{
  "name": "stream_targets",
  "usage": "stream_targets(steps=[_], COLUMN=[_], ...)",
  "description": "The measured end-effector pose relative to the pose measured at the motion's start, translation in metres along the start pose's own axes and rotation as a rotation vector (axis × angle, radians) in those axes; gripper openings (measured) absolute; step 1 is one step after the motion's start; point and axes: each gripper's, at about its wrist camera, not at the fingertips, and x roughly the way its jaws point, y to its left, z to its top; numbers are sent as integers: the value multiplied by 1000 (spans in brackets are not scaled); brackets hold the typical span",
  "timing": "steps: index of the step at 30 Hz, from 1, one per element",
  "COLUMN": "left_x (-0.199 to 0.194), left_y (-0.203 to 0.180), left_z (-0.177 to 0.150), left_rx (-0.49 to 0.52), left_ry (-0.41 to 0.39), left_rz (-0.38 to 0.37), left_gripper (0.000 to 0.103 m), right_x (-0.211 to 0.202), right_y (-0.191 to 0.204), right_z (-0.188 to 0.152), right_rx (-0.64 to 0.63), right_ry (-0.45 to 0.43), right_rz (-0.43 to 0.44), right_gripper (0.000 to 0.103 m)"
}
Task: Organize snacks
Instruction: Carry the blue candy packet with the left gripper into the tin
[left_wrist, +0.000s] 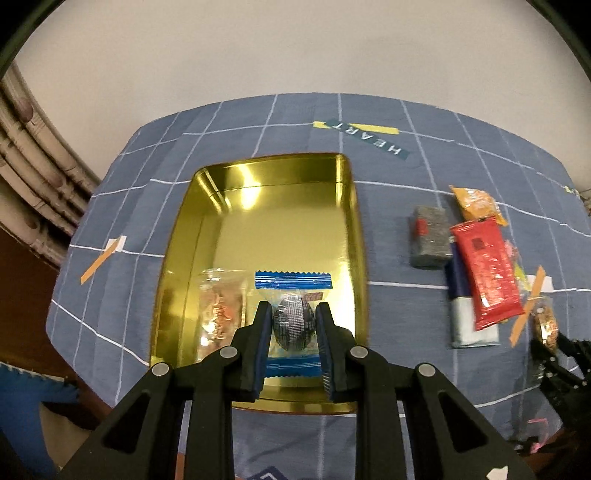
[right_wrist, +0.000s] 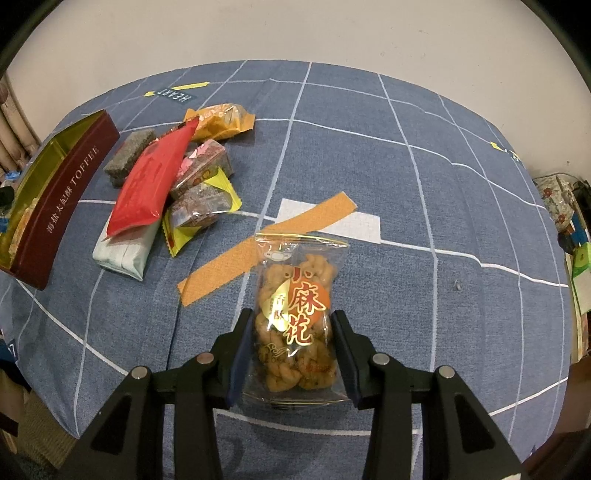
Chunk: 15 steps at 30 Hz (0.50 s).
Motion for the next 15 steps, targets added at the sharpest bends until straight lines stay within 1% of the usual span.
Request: stream_targets(steps=[5, 7, 9, 15], left_x=[13, 18, 23, 37], left_y=[12, 18, 24, 33], left_z=[-2, -4, -6, -12], left_rx=[-16, -24, -29, -38], left_ry=[19, 31, 41, 72], left_rz=[12, 5, 18, 19], left_gripper=[21, 21, 21, 21], right_x=[1, 2, 2, 2], right_y=[0, 0, 0, 2], right_z=[4, 5, 5, 6], right_rx=[-5, -4, -3, 0], right_ry=[24, 31, 37, 43], right_rz=[1, 1, 0, -11], right_gripper=[43, 43, 43, 42])
